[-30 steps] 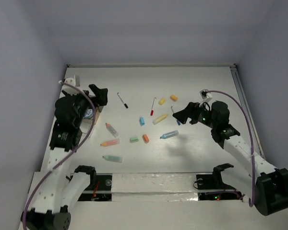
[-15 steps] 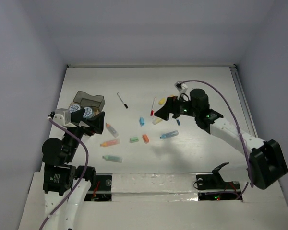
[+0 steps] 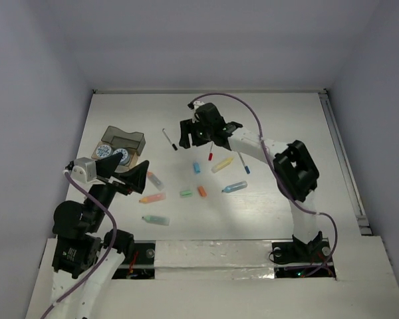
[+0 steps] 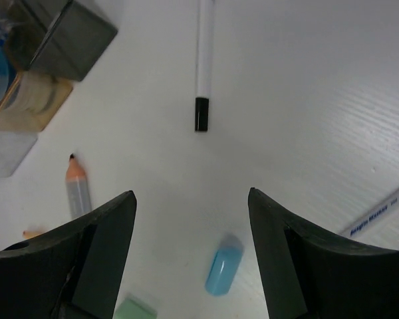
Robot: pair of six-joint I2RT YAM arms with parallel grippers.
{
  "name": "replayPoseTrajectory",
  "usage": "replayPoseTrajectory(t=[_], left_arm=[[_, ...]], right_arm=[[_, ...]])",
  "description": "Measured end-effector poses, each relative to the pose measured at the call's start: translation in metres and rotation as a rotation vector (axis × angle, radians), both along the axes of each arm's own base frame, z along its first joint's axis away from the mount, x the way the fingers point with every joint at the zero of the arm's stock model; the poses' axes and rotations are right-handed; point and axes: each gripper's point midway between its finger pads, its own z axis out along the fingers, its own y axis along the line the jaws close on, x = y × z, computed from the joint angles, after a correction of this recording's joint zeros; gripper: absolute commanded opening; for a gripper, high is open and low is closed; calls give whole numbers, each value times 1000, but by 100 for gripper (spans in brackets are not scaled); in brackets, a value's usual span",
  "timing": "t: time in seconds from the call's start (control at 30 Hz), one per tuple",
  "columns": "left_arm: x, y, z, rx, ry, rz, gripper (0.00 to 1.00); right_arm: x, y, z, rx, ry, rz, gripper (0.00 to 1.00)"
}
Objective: Sort the stationery into containers
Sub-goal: Pick up the pen from the center of the board.
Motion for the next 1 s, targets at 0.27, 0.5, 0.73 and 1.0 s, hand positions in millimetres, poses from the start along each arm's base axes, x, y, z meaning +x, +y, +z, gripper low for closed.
replayPoseTrajectory(t=[0.27,0.5,0.73,1.0], left_arm=[[-3,-1,20,-34,-73,-5,99],[-3,-5,15,-31,-71,-19,99],[-7,-5,17,-34,-84,-28,99],[-13,-5,21,-40,-107,-39,99]], right_arm=[[56,32,-31,-142,-30,-71,73],[69,53,-69,-213,-17,-81,68],[55,67,-83,-256,-12,-66,57],[45,79,-92,-326,-73,-83,40]])
